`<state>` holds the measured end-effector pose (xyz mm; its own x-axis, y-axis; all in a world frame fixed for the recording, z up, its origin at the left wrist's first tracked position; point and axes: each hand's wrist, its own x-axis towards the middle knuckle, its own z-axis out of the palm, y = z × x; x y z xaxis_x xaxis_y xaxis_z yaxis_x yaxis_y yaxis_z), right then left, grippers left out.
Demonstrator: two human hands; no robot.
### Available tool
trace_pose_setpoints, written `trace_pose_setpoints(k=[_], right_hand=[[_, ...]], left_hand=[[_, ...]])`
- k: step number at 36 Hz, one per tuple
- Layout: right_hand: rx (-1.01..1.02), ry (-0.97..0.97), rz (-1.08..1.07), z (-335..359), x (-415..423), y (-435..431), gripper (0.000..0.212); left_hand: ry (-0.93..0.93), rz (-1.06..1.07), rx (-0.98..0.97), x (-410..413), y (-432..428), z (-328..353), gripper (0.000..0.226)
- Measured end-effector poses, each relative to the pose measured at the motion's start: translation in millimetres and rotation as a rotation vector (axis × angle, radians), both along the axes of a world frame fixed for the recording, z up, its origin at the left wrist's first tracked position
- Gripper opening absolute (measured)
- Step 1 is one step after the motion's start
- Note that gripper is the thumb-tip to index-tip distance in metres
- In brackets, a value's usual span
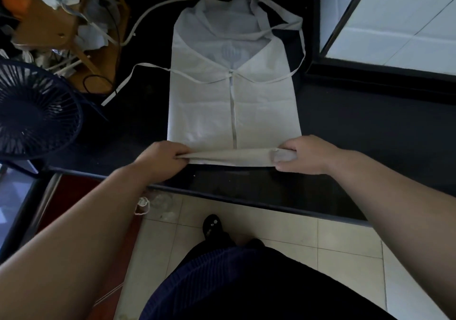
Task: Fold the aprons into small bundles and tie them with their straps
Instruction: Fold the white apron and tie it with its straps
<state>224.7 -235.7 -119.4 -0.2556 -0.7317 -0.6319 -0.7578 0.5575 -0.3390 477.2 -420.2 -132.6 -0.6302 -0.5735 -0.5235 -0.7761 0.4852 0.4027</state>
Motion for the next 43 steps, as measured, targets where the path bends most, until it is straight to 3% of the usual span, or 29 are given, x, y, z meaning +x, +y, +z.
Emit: trace_pose_setpoints(k=[3,6,10,16,18,20,21,23,25,26,31,36,37,39,40,43], right_hand=[[0.039,0.005,-0.07,-2,-5,3,0.027],[-0.095,-0.041,-0.274,-12,-11,10,0.004],[-0.204,-0.053,-0.521,-30,-11,15,0.016],[-0.153,0.079,-0.705,-35,2,7,0.041],[-0.189,0.282,-0.573,-33,6,9,0.043],[-0.218,0.472,-0.215,-33,8,10,0.034],[-0.22,0.465,-0.053,-34,8,12,0.035],[-0.134,0.326,0.083,-35,11,15,0.057],[-0.023,0.25,0.128,-37,10,17,0.083],[-0.005,0.25,0.14,-38,9,18,0.086],[-0.169,0.365,0.154,-36,6,12,0.046],[-0.067,0.114,0.082,-8,-7,-1,0.037],[0.001,0.081,0.102,-4,-8,-2,0.04],[0.09,0.138,0.208,-2,-10,-5,0.065],[0.101,0.183,0.266,-5,-9,-4,0.067],[0.008,0.283,0.362,-17,-5,0,0.036]], left_hand=[[0.099,0.175,0.194,7,-11,0,0.004],[0.198,0.419,0.256,12,-9,-7,0.007],[0.16,0.517,0.038,11,-4,-24,0.017],[0.12,0.643,-0.196,0,22,-28,0.033],[0.116,0.54,-0.3,0,28,-27,0.051],[0.152,0.246,-0.391,1,29,-28,0.059],[0.165,0.106,-0.383,3,27,-30,0.062],[0.154,-0.046,-0.311,6,25,-33,0.067],[0.139,-0.073,-0.247,8,24,-34,0.059],[0.117,-0.09,-0.24,10,24,-35,0.054],[-0.02,-0.229,-0.237,19,22,-29,0.088],[0.151,0.063,-0.052,18,10,-15,0.032],[0.098,0.009,-0.047,18,7,-11,0.036],[-0.14,-0.261,-0.099,17,4,-8,0.075],[-0.216,-0.366,-0.13,17,7,-8,0.093],[-0.23,-0.403,-0.255,16,22,-11,0.099]])
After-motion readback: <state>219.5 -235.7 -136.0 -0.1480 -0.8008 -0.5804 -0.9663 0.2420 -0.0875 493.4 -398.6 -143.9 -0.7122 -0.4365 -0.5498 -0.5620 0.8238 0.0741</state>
